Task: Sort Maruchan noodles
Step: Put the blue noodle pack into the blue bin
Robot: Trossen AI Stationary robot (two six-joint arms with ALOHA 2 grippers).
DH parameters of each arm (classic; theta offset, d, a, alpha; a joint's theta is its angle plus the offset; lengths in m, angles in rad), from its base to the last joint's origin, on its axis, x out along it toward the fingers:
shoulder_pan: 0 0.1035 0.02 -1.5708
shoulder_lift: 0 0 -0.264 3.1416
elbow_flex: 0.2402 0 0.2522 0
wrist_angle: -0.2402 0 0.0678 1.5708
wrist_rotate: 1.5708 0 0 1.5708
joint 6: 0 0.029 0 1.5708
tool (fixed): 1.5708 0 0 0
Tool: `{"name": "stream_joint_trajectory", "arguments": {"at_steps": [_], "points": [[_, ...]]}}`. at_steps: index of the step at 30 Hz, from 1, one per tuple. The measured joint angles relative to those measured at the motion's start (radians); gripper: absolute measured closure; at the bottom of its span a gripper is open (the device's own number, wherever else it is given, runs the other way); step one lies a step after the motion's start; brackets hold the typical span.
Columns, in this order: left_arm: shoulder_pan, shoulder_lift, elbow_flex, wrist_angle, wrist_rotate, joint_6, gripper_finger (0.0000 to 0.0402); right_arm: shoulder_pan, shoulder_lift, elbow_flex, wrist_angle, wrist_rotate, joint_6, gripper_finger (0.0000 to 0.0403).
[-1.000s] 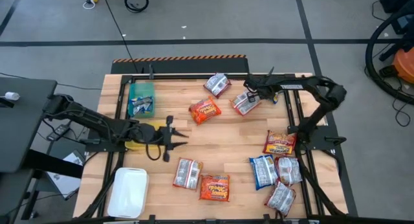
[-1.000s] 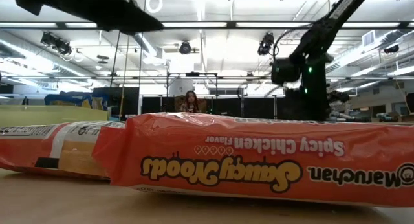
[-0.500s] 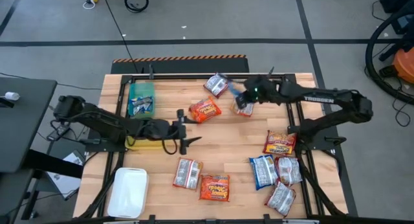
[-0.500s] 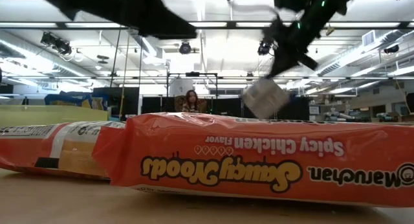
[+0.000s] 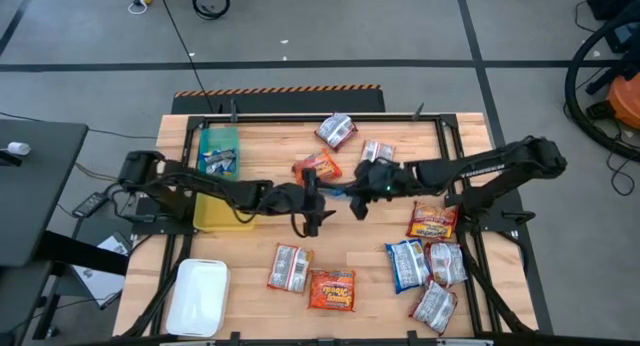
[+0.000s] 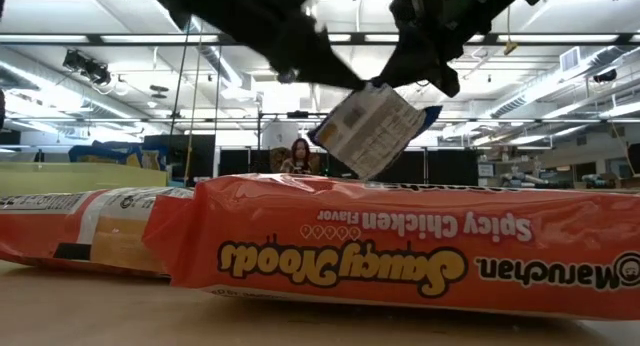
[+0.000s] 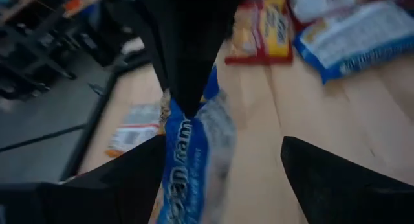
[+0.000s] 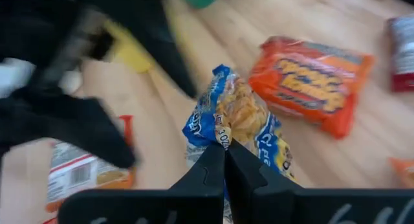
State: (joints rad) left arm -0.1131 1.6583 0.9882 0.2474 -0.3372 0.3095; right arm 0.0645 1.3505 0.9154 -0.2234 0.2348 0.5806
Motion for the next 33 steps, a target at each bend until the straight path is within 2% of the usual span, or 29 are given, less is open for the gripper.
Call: {"name": "stream_joint_trajectory", "arguments": {"at_steps": [4,9,14,21,26,29,33], "points": [[0.003,0.056,0.003,0.034,-0.018,0.09,0.0092,0.031,0.029,0.0,0.014,0.0,0.025,0.0396],[0.01,0.094,0.003,0.059,-0.014,0.108,0.0092,0.055,0.048,0.0,0.036,-0.031,0.028,0.0396],[0.002,0.083,0.002,0.046,-0.08,0.146,0.0092,0.073,0.051,0.001,0.015,-0.051,0.04,0.0395],[0.008,0.092,0.014,0.053,0.051,0.142,0.0092,0.073,0.054,0.001,0.038,-0.051,0.039,0.0395],[0.034,0.092,0.013,0.065,0.072,0.045,0.0097,0.071,0.054,0.001,0.056,-0.049,0.005,0.0394],[0.053,0.092,0.013,0.09,0.099,-0.009,0.0119,0.072,0.054,0.001,0.064,-0.042,-0.007,0.0394],[0.067,0.092,0.013,0.091,0.178,-0.011,0.0173,0.07,0.054,0.001,0.063,0.006,-0.018,0.0394]]}}
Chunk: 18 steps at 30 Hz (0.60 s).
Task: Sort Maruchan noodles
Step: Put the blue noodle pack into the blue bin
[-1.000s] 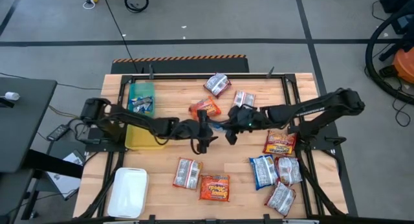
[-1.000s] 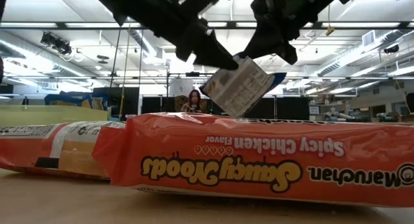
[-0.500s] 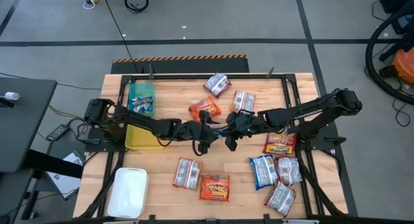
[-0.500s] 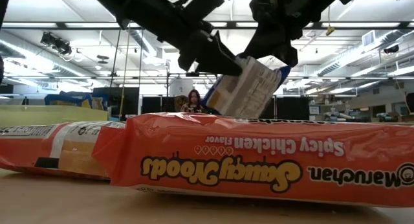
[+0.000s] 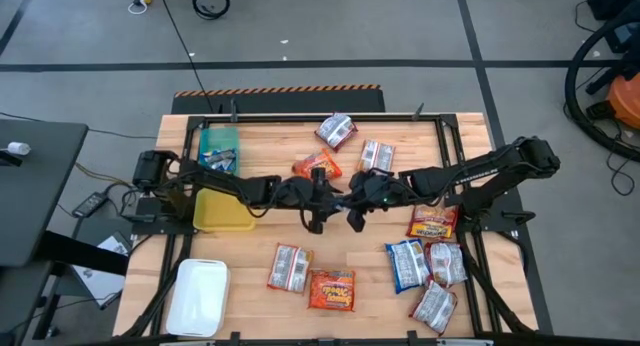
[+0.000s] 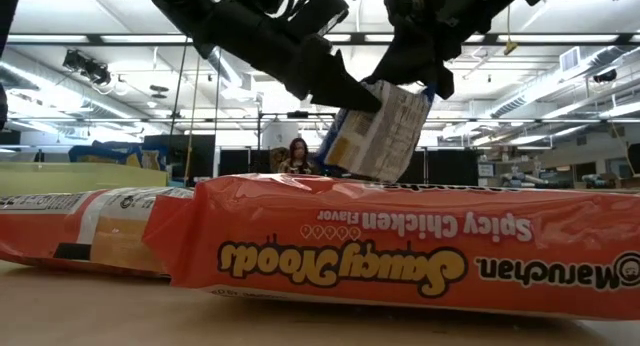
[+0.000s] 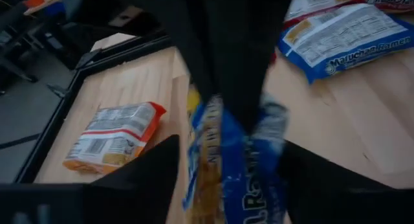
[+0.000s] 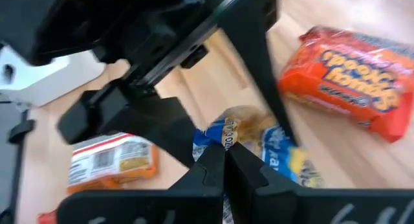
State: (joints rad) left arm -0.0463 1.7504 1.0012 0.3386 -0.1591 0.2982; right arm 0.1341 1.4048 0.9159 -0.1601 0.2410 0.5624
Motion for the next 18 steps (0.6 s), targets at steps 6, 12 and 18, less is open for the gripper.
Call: {"name": "stream_joint_trajectory", "arguments": {"at_steps": [6,12,18], "points": [[0.0,0.0,0.0,0.002,-0.001,0.001,0.0275,0.001,0.0,0.0,0.02,0.082,-0.033,0.0375],[-0.015,-0.074,0.0,-0.145,-0.04,0.06,0.0342,0.006,-0.034,-0.001,0.17,0.102,-0.152,0.0313],[-0.016,-0.316,0.0,-0.553,-0.11,0.025,0.0346,0.052,-0.138,0.0,0.283,0.16,-0.279,0.0264]]}}
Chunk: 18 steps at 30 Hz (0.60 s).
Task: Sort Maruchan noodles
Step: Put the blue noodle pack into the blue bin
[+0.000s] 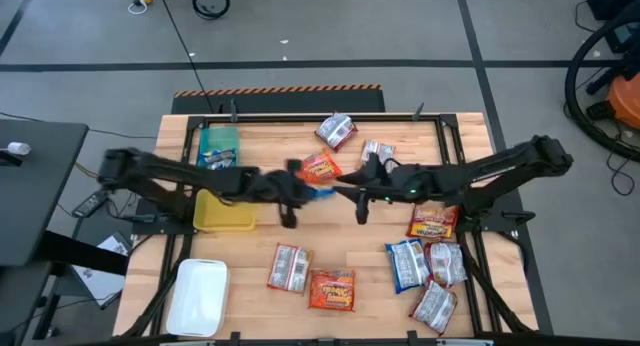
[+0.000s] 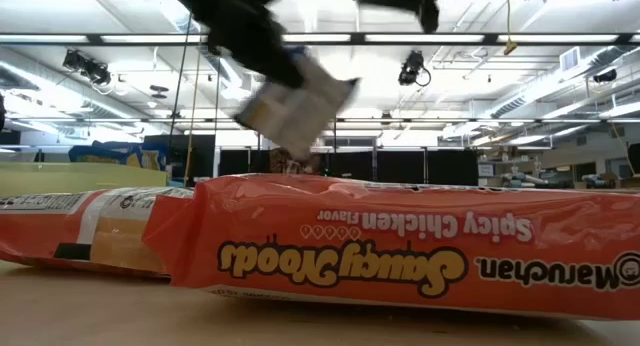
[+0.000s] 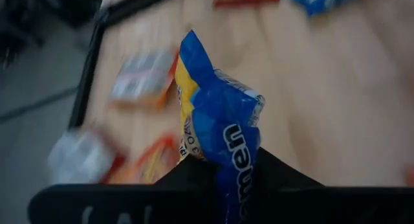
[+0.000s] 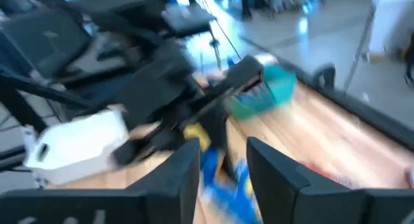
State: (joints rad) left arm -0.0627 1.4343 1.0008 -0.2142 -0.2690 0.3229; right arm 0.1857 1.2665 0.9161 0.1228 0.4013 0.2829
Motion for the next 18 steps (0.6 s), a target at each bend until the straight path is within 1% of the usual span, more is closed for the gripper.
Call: {"name": "stream_joint_trajectory", "arguments": {"at_steps": [3,6,7,9,11,13,16,18], "points": [[-0.008,-0.164,0.0,-0.245,-0.061,-0.045,0.0346,0.042,-0.025,-0.006,0.004,0.002,-0.033,0.026],[-0.014,-0.329,0.001,-0.426,-0.173,-0.109,0.0347,0.087,-0.02,-0.032,-0.005,0.002,-0.04,0.0261],[-0.013,-0.377,0.0,-0.478,-0.198,-0.138,0.0347,0.101,-0.012,-0.04,0.004,0.006,-0.039,0.026],[-0.011,-0.461,-0.005,-0.524,-0.211,-0.188,0.0347,0.124,0.011,-0.065,0.035,0.046,-0.039,0.026],[-0.014,-0.542,-0.033,-0.525,-0.19,-0.216,0.0347,0.133,0.063,-0.088,0.124,0.09,-0.074,0.0259],[-0.016,-0.607,-0.066,-0.476,-0.113,-0.238,0.0347,0.133,0.129,-0.101,0.213,0.106,-0.169,0.0258],[-0.027,-0.681,-0.138,-0.326,0.02,-0.231,0.0347,0.115,0.232,-0.1,0.394,0.1,-0.354,0.025],[-0.042,-0.717,-0.189,-0.198,0.07,-0.208,0.0347,0.093,0.29,-0.083,0.518,0.083,-0.437,0.0237]]}}
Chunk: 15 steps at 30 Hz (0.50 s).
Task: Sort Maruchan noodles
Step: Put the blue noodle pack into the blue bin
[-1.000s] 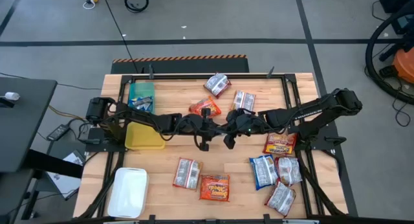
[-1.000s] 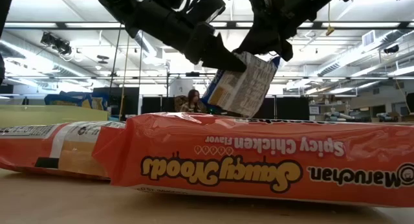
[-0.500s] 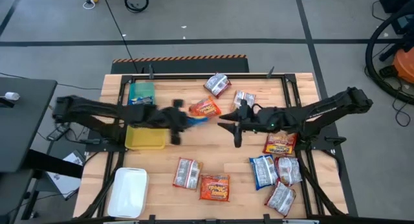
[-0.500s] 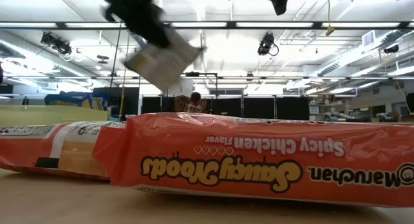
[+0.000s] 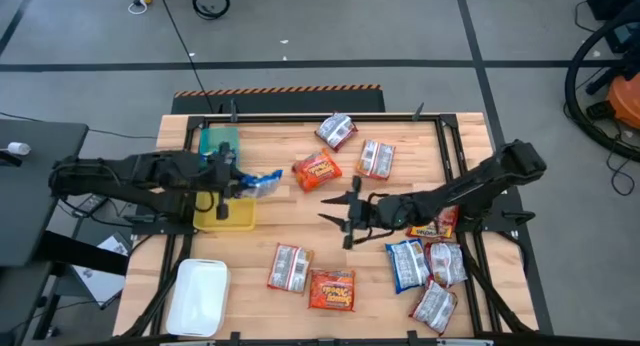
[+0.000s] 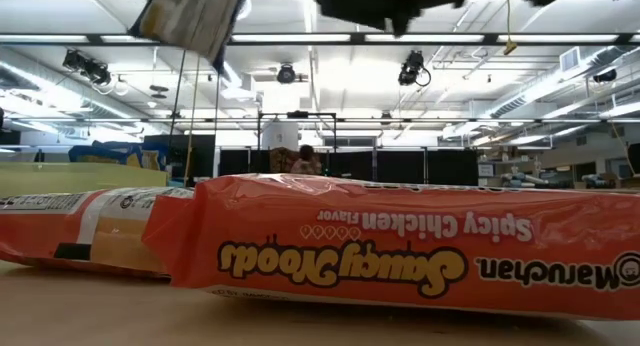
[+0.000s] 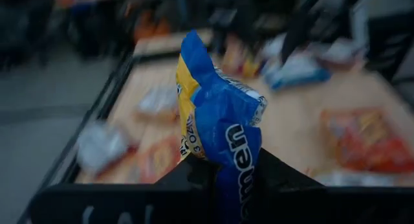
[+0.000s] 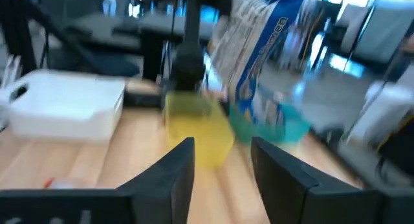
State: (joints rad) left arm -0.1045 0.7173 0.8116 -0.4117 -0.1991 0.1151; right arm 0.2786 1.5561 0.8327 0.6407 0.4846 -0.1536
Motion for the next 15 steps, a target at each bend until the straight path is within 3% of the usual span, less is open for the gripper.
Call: {"name": "stream_joint_trajectory", "arguments": {"at_steps": [4,10,15], "points": [[-0.026,-0.017,-0.094,0.239,0.062,0.071,0.0347,-0.066,0.066,0.05,0.131,-0.105,-0.057,0.0199],[-0.031,0.021,-0.191,0.599,0.074,0.16,0.0347,-0.153,0.093,0.082,0.128,-0.276,-0.079,0.0128],[-0.03,0.053,-0.197,0.688,0.106,0.26,0.0347,-0.19,0.026,0.089,0.139,-0.44,-0.144,0.0088]]}}
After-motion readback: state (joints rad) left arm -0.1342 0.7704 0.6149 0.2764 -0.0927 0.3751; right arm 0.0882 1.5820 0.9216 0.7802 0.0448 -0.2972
